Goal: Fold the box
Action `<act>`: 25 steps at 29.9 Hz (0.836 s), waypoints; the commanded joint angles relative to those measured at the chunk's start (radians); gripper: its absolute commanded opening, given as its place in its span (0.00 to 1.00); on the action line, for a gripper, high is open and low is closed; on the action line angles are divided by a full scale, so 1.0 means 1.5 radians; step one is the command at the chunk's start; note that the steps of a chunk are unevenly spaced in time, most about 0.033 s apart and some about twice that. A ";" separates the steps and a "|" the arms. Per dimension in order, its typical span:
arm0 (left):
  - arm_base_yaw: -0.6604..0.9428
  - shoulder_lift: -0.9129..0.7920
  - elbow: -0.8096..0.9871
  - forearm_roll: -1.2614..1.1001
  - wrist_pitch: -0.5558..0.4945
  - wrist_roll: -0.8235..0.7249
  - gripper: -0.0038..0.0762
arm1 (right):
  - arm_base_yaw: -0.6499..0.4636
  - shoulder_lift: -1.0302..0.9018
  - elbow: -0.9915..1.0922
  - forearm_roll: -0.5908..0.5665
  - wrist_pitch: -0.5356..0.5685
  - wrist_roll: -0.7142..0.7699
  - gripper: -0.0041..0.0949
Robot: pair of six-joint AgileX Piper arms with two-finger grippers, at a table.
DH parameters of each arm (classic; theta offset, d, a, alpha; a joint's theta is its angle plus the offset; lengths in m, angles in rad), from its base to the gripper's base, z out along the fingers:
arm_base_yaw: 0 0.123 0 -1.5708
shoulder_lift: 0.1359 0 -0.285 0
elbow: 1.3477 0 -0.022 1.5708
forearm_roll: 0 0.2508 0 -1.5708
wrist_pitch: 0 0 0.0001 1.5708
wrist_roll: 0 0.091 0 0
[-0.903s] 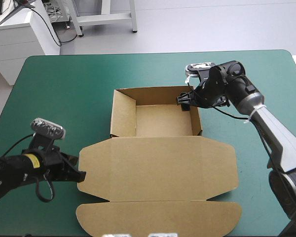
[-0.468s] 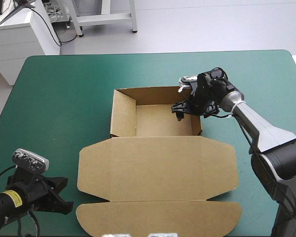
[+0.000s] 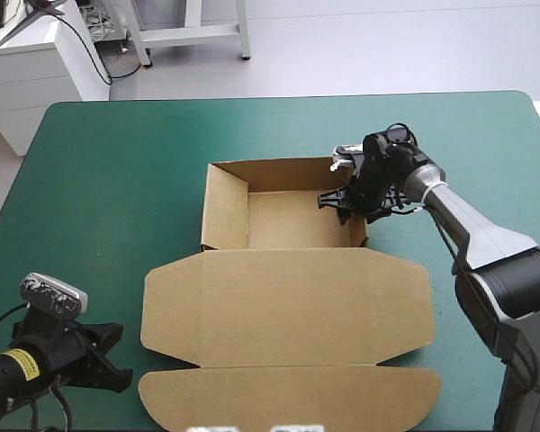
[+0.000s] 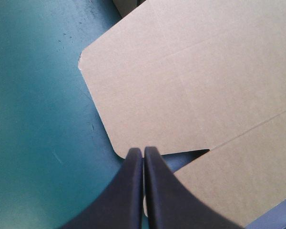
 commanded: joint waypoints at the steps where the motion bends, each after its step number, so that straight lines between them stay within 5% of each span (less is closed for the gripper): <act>1: -0.003 0.004 -0.016 -0.012 -0.034 -0.001 0.04 | -0.012 -0.036 -0.019 0.013 -0.005 0.001 0.06; 25: -0.003 0.004 -0.016 -0.014 -0.034 -0.001 0.04 | -0.012 -0.036 -0.134 0.014 0.091 -0.025 0.04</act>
